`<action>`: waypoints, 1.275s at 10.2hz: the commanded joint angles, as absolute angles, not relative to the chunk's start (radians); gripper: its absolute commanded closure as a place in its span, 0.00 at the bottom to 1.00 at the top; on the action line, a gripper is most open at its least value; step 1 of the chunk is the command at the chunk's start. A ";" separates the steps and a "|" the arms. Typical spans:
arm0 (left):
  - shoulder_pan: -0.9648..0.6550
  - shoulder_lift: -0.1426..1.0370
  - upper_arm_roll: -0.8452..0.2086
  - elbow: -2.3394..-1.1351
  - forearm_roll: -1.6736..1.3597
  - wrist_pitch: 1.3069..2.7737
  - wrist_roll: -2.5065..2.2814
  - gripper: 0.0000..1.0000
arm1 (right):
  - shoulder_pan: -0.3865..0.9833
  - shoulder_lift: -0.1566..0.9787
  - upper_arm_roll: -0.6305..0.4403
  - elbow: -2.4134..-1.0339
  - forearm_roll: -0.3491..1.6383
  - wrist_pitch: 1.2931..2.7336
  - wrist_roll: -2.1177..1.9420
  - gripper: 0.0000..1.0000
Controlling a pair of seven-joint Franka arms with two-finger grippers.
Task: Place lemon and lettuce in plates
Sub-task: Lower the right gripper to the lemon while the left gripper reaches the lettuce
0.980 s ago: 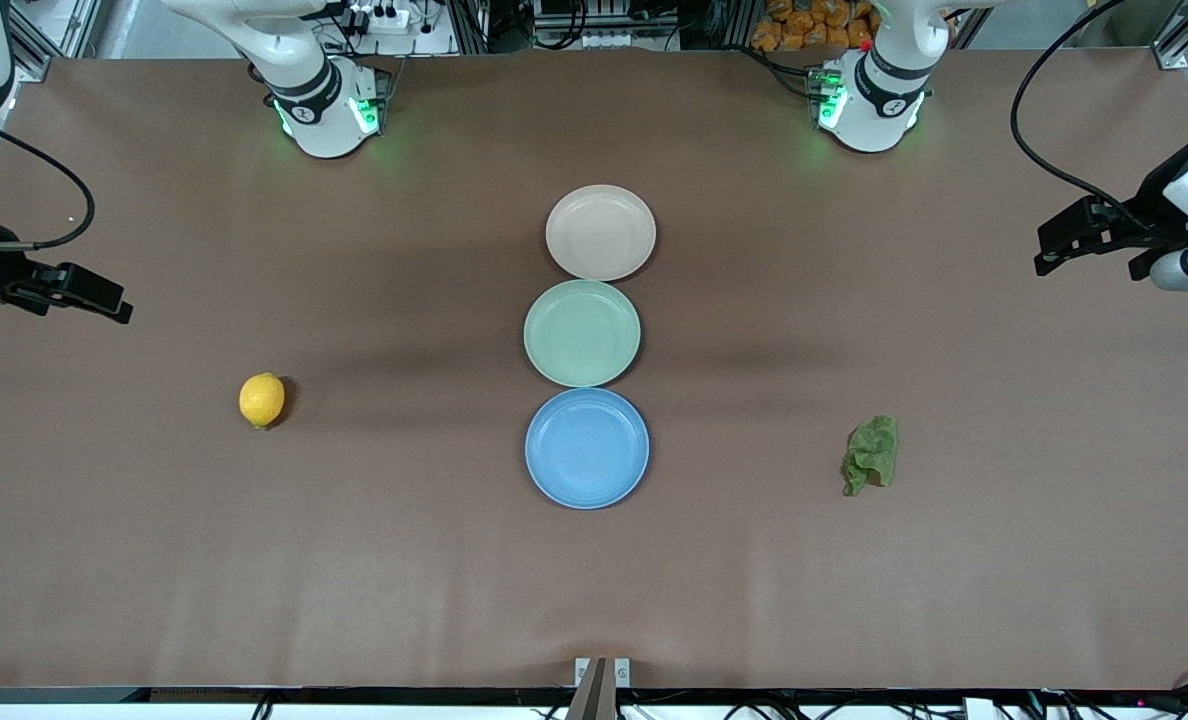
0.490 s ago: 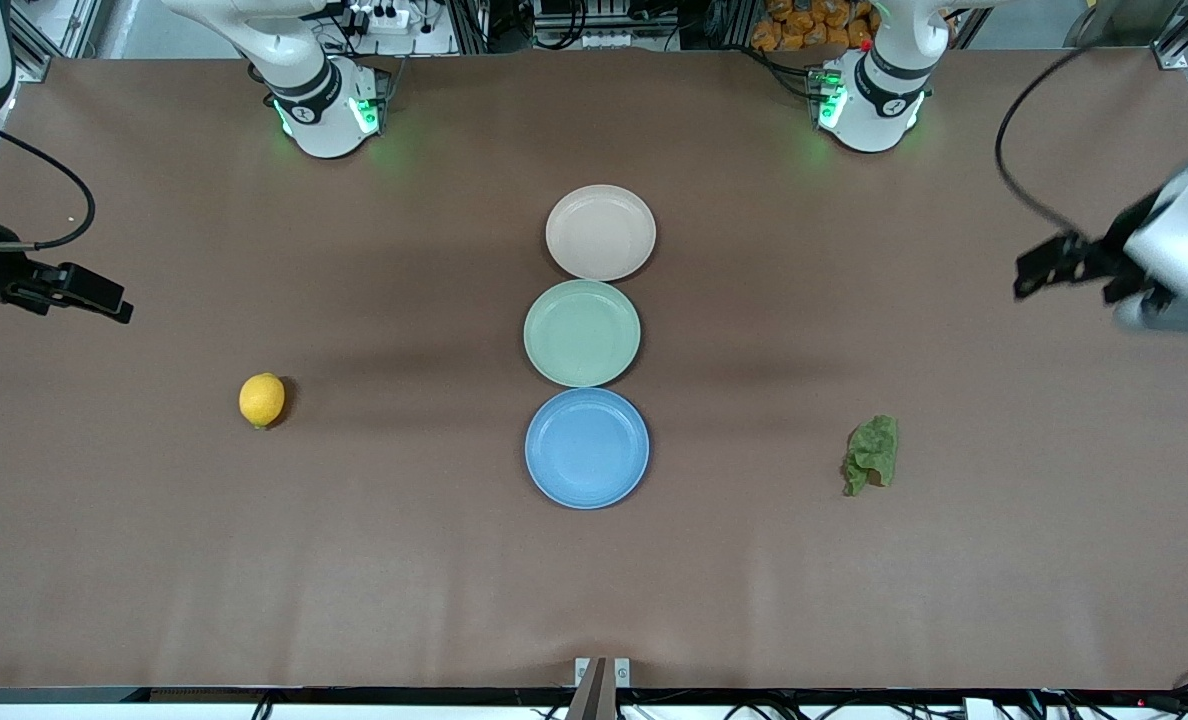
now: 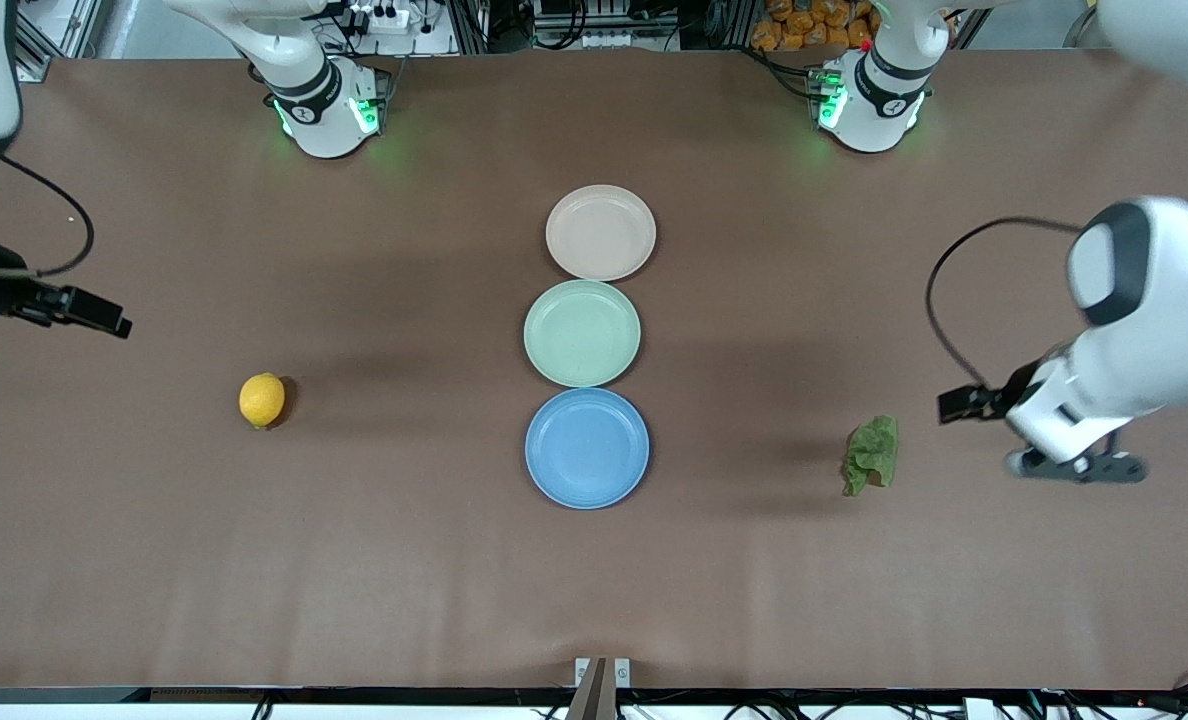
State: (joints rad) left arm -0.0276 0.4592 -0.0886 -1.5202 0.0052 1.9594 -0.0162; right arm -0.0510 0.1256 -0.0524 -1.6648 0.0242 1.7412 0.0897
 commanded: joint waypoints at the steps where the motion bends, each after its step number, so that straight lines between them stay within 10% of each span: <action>1: -0.089 0.540 -0.083 -1.499 0.119 2.008 -0.005 0.00 | -0.063 0.135 -0.044 -1.811 0.029 1.914 0.087 0.00; 13: -0.080 0.790 -0.083 -1.500 0.130 2.141 0.000 0.15 | -0.045 0.446 -0.040 -1.997 0.095 2.388 0.091 0.00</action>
State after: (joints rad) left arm -0.0886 0.7709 -0.0835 -1.5160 0.1159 2.1184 -0.0160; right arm -0.0494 0.4353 -0.0441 -2.0016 0.0459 2.3783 0.0904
